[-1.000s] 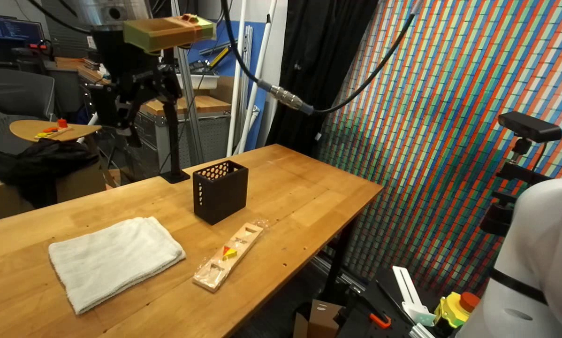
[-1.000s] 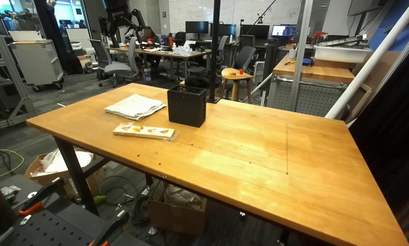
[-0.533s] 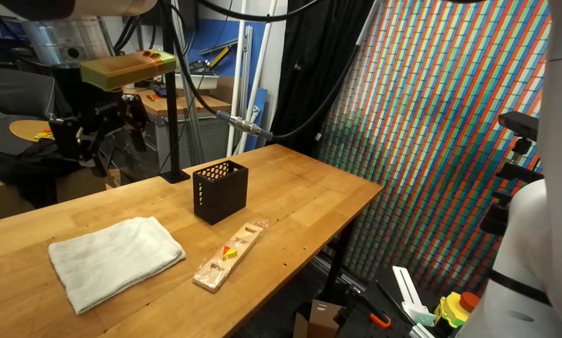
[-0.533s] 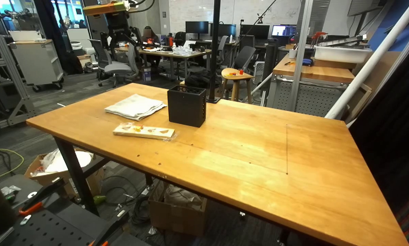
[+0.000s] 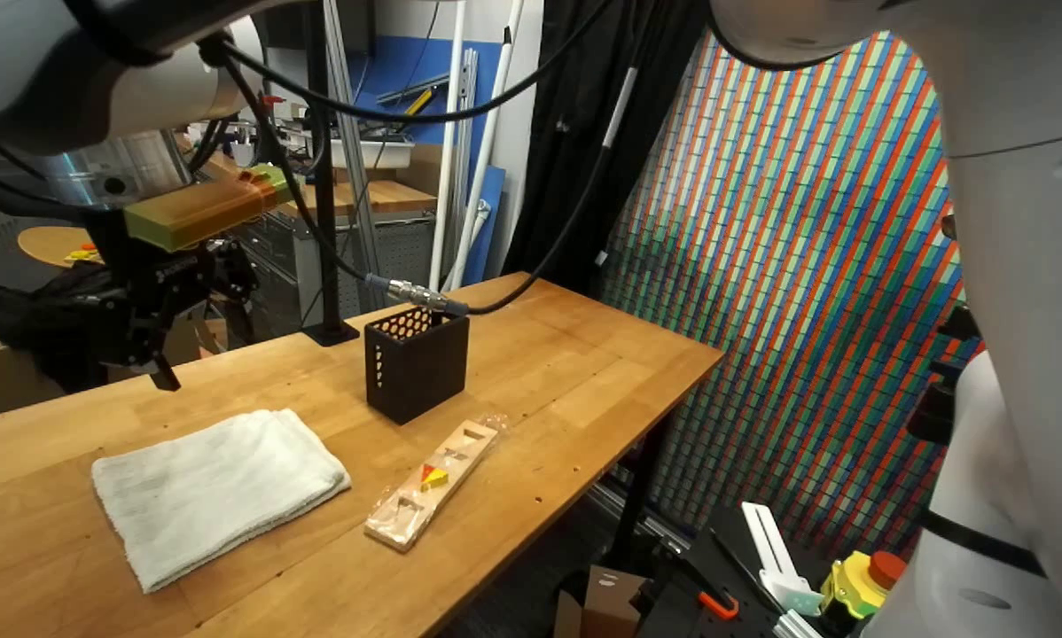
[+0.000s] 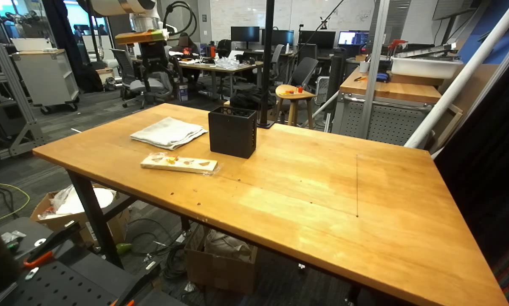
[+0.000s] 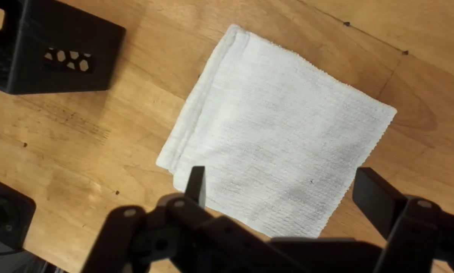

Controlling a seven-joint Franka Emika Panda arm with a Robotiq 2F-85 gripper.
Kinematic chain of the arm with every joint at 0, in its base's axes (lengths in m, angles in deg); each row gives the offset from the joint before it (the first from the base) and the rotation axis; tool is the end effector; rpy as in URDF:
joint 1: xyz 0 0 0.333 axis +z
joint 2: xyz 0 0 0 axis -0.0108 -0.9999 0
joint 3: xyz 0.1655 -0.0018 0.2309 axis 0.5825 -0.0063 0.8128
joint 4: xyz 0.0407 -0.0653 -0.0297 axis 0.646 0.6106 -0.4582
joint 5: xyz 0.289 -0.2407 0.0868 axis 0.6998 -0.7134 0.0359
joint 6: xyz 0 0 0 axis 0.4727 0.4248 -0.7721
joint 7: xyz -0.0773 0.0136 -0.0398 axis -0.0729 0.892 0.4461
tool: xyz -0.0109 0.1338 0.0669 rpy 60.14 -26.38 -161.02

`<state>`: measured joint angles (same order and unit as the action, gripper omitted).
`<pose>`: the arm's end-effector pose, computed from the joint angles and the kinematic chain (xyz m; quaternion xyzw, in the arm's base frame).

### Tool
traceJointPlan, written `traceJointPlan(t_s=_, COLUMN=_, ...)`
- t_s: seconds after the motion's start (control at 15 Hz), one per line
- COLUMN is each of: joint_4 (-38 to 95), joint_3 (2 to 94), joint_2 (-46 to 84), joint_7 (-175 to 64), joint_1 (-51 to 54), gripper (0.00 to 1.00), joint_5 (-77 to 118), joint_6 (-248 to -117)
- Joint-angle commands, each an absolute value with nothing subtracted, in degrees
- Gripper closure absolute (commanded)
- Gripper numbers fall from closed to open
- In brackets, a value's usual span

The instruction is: Pick the cloth and shove it in the black box

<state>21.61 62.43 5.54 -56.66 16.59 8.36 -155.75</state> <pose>0.6078 0.2560 0.2950 0.9669 0.2363 -0.0393 0.0877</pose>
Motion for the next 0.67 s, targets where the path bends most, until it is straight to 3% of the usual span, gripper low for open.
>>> traceJointPlan(t_s=0.0, joint_4=16.1, joint_3=60.4, joint_2=-0.7, joint_7=-57.4, joint_1=17.7, gripper=0.00, joint_5=7.8, joint_6=-158.3)
traceJointPlan(t_s=0.6, joint_4=8.6, joint_3=58.2, joint_2=-13.6, joint_7=-57.4, joint_1=17.7, gripper=0.00, joint_5=9.3, joint_6=-164.5)
